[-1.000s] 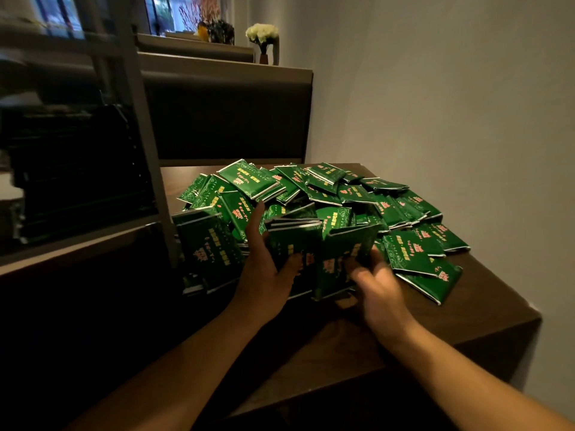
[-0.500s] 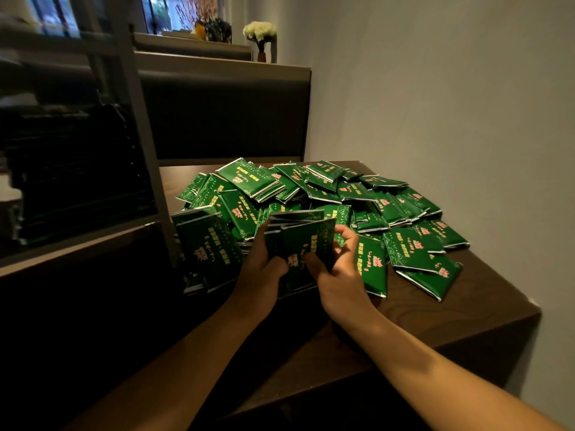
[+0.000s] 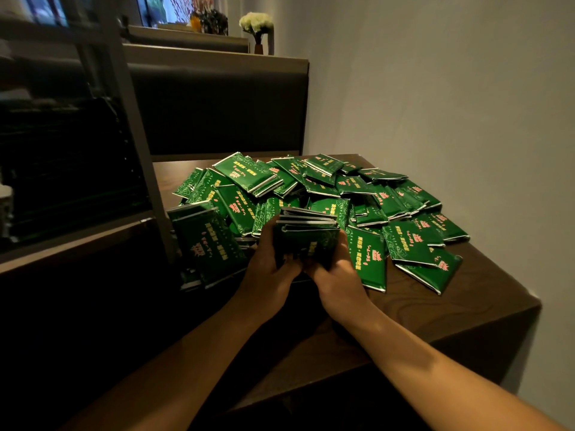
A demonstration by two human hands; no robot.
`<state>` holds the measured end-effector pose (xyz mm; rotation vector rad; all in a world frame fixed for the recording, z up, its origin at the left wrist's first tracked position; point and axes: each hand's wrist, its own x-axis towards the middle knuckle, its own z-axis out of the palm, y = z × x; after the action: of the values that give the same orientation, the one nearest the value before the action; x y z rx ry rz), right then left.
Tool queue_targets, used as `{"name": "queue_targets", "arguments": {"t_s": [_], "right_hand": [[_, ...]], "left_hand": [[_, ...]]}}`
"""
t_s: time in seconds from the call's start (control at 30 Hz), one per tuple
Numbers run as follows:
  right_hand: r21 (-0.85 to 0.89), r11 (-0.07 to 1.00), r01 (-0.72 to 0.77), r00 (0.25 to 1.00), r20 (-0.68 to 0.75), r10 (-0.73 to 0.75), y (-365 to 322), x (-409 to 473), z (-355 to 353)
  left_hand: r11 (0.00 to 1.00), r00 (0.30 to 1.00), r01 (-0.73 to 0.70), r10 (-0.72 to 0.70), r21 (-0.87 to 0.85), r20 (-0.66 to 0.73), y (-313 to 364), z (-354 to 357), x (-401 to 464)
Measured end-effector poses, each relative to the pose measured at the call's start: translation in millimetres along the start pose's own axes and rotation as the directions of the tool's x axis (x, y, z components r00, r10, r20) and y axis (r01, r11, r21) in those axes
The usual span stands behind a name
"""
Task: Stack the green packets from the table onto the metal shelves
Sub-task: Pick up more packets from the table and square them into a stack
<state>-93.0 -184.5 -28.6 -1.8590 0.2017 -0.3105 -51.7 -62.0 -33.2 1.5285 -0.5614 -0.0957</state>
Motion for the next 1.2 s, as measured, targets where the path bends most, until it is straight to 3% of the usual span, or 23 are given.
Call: {"name": "queue_targets", "arguments": {"t_s": [0.17, 0.27, 0.37, 0.47, 0.57, 0.7, 0.83, 0.97, 1.03, 1.13, 1.2], "right_hand": [[-0.393, 0.914, -0.097, 0.969, 0.172, 0.177, -9, 1, 1], [-0.425, 0.899, -0.104, 0.968, 0.164, 0.190, -8, 1, -1], [-0.299, 0.944, -0.141, 0.976, 0.116, 0.182, -1, 5, -1], [0.041, 0.999, -0.026, 0.996, 0.089, 0.022, 4, 7, -2], [0.222, 0.973, 0.057, 0.997, 0.036, -0.067, 7, 6, -6], [0.220, 0.966, 0.137, 0.990, 0.002, -0.141, -4, -3, -12], [0.285, 0.952, 0.111, 0.979, 0.132, -0.154, -30, -8, -29], [0.235, 0.960, 0.154, 0.941, 0.261, -0.214, -57, -7, -39], [0.212, 0.946, 0.244, 0.915, 0.273, -0.298, -68, -5, -38], [-0.114, 0.831, 0.545, 0.830, 0.213, -0.515, -81, -2, -33], [-0.330, 0.708, 0.624, 0.780, 0.202, -0.593, -88, -5, -23]], "left_hand": [[0.999, 0.999, 0.030, -0.029, 0.038, -0.018, -5, 0, 3], [0.995, 0.997, 0.067, -0.065, 0.079, -0.034, -9, -2, 6], [0.991, 0.996, 0.084, -0.079, 0.106, -0.051, -7, 0, 6], [0.990, 0.993, 0.077, -0.066, 0.117, -0.094, -3, 0, 5], [0.992, 0.982, 0.118, -0.108, 0.055, -0.155, 1, 0, 5], [0.984, 0.976, 0.178, -0.172, 0.031, -0.134, 15, -1, 0], [0.977, 0.969, 0.211, -0.215, -0.043, -0.124, 35, -4, -7], [0.952, 0.940, 0.263, -0.290, -0.158, -0.178, 69, -7, -15], [0.916, 0.905, 0.317, -0.369, -0.244, -0.210, 85, -12, -20], [0.872, 0.851, 0.330, -0.441, -0.362, -0.286, 102, -18, -31], [0.861, 0.816, 0.285, -0.449, -0.422, -0.364, 109, -22, -41]]}}
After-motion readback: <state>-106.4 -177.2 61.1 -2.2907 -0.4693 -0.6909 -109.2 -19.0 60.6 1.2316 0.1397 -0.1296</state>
